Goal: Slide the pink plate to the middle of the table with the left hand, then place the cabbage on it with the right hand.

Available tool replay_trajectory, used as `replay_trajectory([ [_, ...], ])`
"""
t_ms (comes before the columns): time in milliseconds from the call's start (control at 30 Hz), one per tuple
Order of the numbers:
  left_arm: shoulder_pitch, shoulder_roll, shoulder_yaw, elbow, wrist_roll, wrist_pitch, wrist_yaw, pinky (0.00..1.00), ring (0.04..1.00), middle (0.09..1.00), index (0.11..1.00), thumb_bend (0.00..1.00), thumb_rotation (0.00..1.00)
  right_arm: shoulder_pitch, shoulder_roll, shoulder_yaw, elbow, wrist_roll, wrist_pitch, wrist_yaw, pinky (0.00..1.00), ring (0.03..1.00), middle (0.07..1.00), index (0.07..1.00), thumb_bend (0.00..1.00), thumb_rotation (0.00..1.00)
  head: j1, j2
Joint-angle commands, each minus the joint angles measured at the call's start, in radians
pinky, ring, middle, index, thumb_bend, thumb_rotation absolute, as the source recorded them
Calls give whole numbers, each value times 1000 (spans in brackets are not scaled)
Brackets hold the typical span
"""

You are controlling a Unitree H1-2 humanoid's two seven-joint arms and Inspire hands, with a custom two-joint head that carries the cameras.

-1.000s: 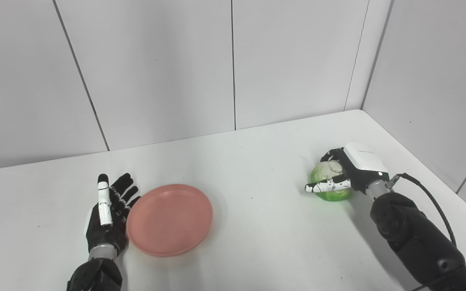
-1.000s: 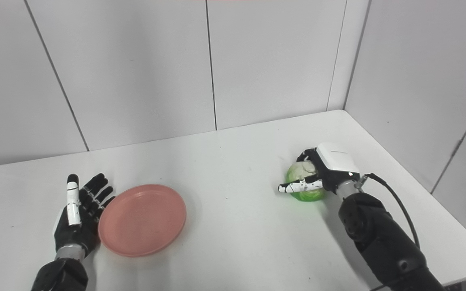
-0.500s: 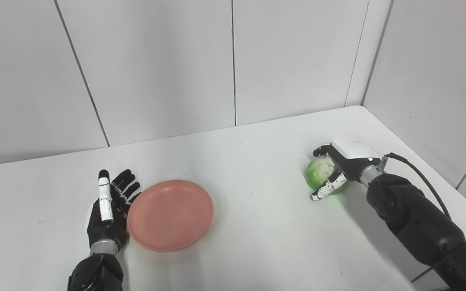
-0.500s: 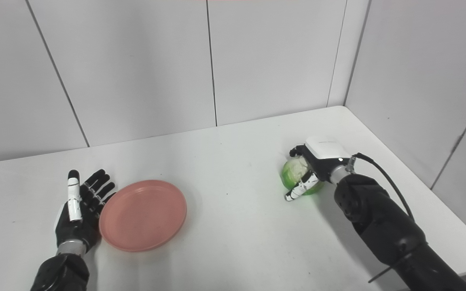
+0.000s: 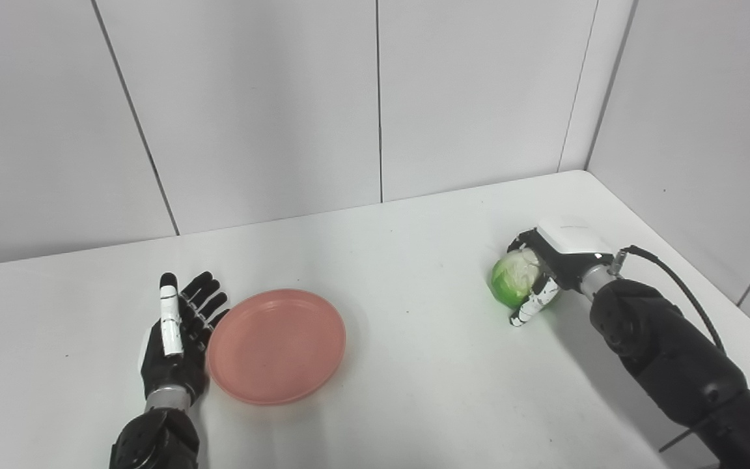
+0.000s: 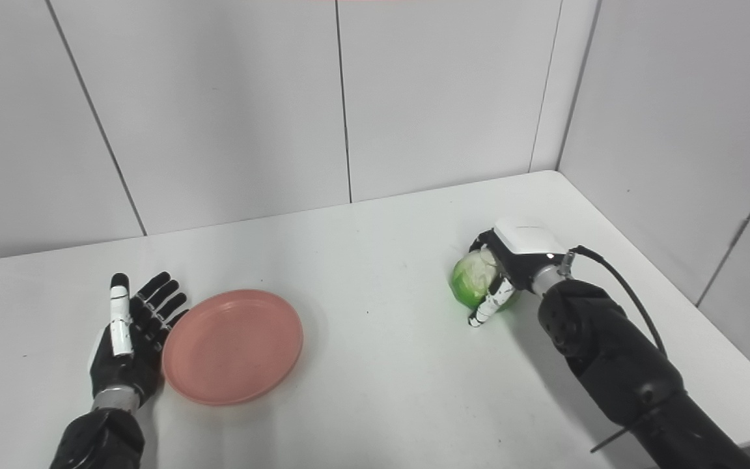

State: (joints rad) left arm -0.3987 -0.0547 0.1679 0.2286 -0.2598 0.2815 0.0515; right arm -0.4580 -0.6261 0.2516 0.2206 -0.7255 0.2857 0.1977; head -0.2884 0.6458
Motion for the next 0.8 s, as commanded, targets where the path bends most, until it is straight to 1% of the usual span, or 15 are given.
replay_trajectory([
  [0, -11, -3, -2, 2, 0, 18, 4, 732, 798, 799, 697, 616, 938, 25, -2, 13, 26, 3, 8, 32, 293, 370, 478, 588, 574, 0, 1, 0],
  [33, -11, -3, -3, 0, 0, 18, 3, 735, 800, 799, 702, 614, 939, 26, -2, 11, 24, 7, 8, 32, 280, 354, 478, 540, 554, 0, 1, 0],
  [67, -10, -3, -3, 1, 0, 17, 3, 737, 801, 799, 704, 614, 940, 26, -1, 9, 24, 12, 6, 30, 273, 346, 478, 515, 544, 0, 1, 1],
  [133, -10, -4, -3, 0, 0, 18, 4, 726, 794, 794, 702, 614, 939, 26, -2, 5, 22, 21, 4, 28, 260, 330, 477, 493, 534, 1, 3, 2],
  [267, -9, -4, -4, -3, 2, 23, 6, 728, 792, 794, 698, 615, 939, 27, 3, -20, 9, 62, 3, 27, 270, 344, 478, 491, 533, 2, 7, 4],
  [400, -10, -3, -4, 7, 4, 15, 6, 713, 781, 780, 681, 615, 929, 17, 3, -43, -34, 105, -4, 32, 226, 293, 473, 491, 533, 3, 10, 5],
  [467, -11, -3, -5, 13, 5, 12, 4, 717, 785, 784, 691, 611, 935, 12, 1, -44, -72, 110, 10, 47, 225, 290, 472, 492, 533, 4, 14, 5],
  [533, -10, -5, -8, 14, 6, 11, 3, 721, 787, 786, 692, 611, 936, 1, -2, -44, -116, 111, 2, 59, 222, 287, 472, 491, 533, 3, 23, 6],
  [567, -10, -7, -10, 14, 7, 10, 4, 729, 792, 791, 692, 613, 937, -8, -3, -42, -136, 109, -9, 60, 240, 308, 474, 491, 533, 4, 26, 5],
  [667, -10, -14, -14, 14, 11, 11, 10, 728, 795, 798, 690, 609, 940, -33, -5, -35, -185, 99, -29, 72, 256, 328, 475, 491, 532, 5, 34, 4],
  [767, -10, -21, -20, 14, 14, 14, 15, 729, 803, 805, 703, 611, 943, -78, 7, -28, -247, 84, -23, 93, 264, 341, 477, 491, 532, 6, 49, 0],
])
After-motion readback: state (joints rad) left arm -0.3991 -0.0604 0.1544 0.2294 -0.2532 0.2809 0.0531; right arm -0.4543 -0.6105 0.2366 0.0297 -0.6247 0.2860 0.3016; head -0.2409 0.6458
